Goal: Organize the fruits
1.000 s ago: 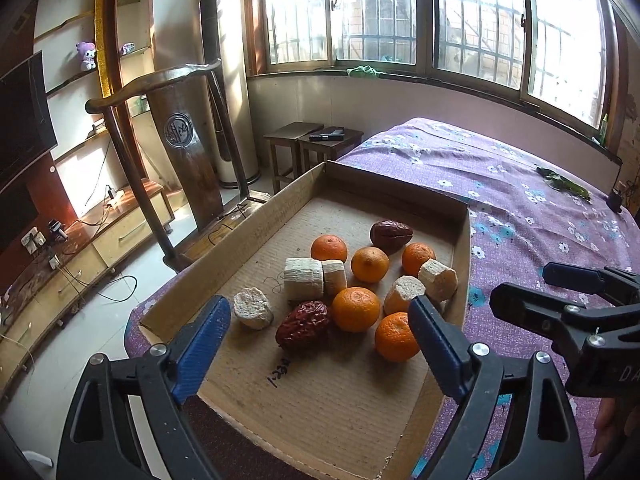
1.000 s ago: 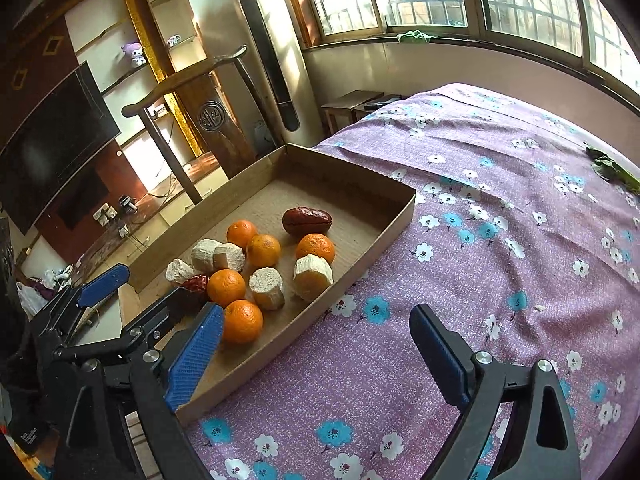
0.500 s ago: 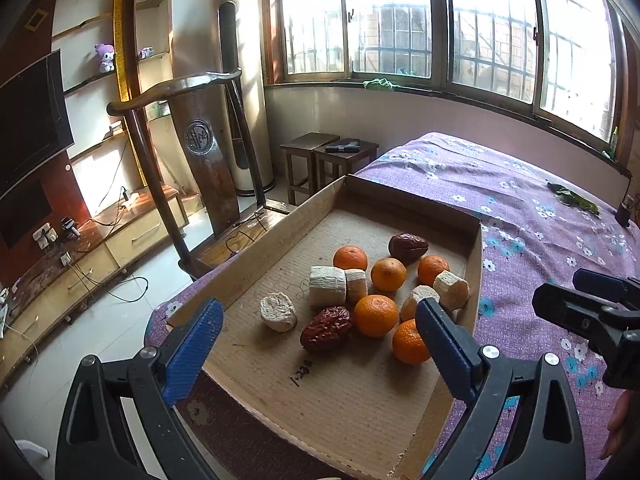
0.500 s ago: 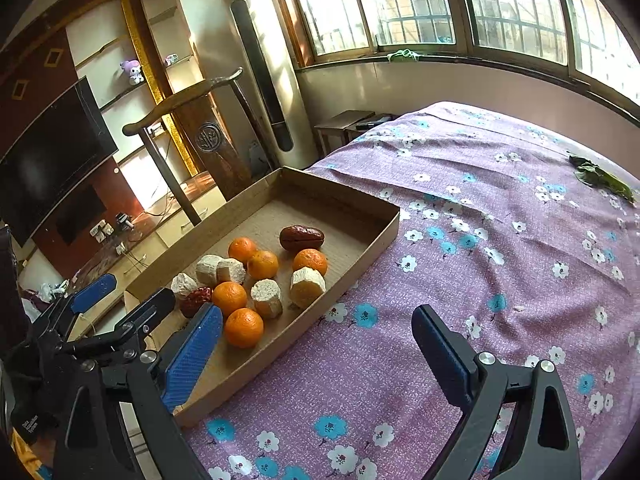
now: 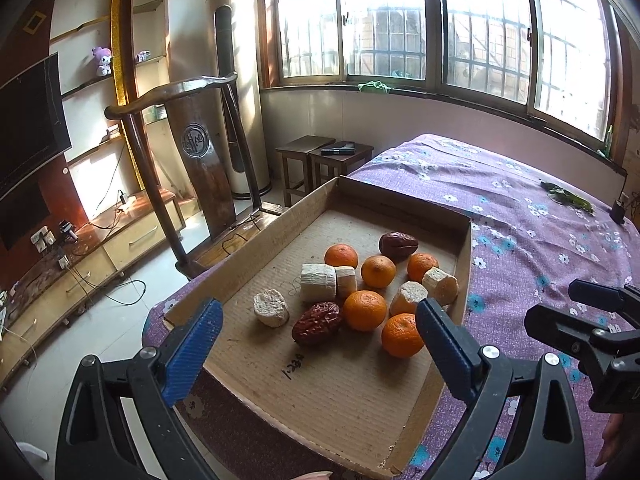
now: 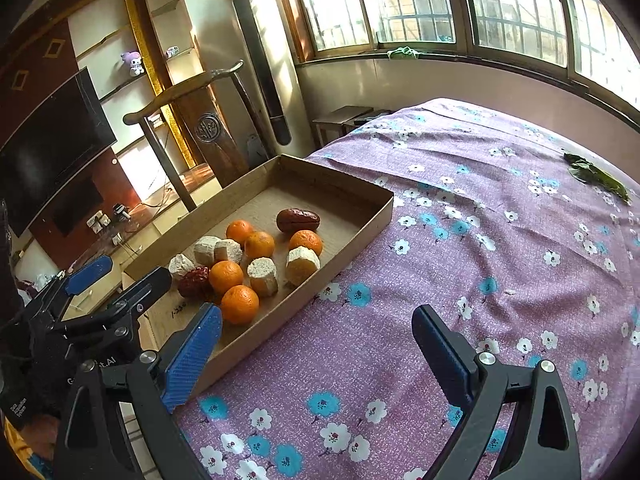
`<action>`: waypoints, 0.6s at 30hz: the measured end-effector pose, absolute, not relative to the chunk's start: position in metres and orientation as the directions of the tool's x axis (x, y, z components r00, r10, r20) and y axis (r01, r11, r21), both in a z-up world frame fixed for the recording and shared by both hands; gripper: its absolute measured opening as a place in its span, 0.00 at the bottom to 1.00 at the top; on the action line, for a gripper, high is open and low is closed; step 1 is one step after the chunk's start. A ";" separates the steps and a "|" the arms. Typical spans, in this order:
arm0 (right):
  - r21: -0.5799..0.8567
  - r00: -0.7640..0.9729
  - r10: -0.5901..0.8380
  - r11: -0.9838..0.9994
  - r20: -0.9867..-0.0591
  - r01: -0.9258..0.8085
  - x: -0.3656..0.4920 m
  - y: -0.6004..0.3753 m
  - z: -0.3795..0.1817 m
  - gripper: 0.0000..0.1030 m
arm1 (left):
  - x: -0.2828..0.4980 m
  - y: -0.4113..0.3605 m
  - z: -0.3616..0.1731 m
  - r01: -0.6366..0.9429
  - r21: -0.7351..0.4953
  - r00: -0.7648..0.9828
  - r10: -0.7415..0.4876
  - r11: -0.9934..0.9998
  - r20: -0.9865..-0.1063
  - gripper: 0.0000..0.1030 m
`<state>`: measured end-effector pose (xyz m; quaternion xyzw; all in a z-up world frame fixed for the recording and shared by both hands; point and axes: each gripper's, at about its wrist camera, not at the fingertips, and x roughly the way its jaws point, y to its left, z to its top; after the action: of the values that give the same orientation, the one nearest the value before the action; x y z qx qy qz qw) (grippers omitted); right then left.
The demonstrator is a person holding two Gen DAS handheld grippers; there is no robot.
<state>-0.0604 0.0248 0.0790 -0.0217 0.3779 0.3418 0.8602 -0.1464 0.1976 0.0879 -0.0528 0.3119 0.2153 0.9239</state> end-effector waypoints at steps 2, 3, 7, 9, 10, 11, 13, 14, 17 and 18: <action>0.220 0.481 0.572 0.765 -0.664 -0.605 -0.061 0.025 0.079 0.95 | -0.147 0.198 0.088 -0.432 0.037 0.712 0.366 0.901 -0.599 0.94; 0.222 0.479 0.572 0.765 -0.666 -0.605 -0.061 0.025 0.079 0.95 | -0.147 0.198 0.088 -0.432 0.036 0.713 0.365 0.901 -0.598 0.94; 0.219 0.476 0.573 0.762 -0.667 -0.609 -0.063 0.027 0.078 0.95 | -0.149 0.198 0.088 -0.438 0.033 0.711 0.369 0.898 -0.598 0.94; 0.211 0.477 0.569 0.762 -0.670 -0.612 -0.063 0.028 0.078 0.95 | -0.149 0.198 0.087 -0.440 0.037 0.710 0.373 0.897 -0.598 0.94; 0.209 0.475 0.566 0.763 -0.674 -0.612 -0.063 0.029 0.077 0.95 | -0.149 0.198 0.087 -0.441 0.036 0.710 0.373 0.897 -0.598 0.94; 0.208 0.470 0.562 0.763 -0.680 -0.612 -0.063 0.031 0.076 0.95 | -0.149 0.199 0.087 -0.442 0.034 0.709 0.373 0.896 -0.599 0.94; 0.204 0.464 0.560 0.761 -0.686 -0.616 -0.064 0.033 0.074 0.95 | -0.149 0.199 0.087 -0.443 0.036 0.706 0.374 0.896 -0.601 0.94; 0.203 0.463 0.561 0.759 -0.686 -0.618 -0.064 0.034 0.073 0.95 | -0.149 0.200 0.086 -0.444 0.036 0.705 0.374 0.895 -0.602 0.94; 0.201 0.460 0.562 0.756 -0.687 -0.623 -0.064 0.036 0.073 0.95 | -0.148 0.201 0.085 -0.447 0.035 0.703 0.375 0.894 -0.604 0.94; 0.200 0.460 0.562 0.755 -0.687 -0.625 -0.064 0.037 0.073 0.95 | -0.148 0.201 0.085 -0.447 0.036 0.703 0.376 0.894 -0.604 0.94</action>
<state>-0.0637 0.0367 0.0728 -0.0403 0.3861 0.3477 0.8535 -0.1484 0.2010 0.0851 -0.0568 0.3141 0.2235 0.9210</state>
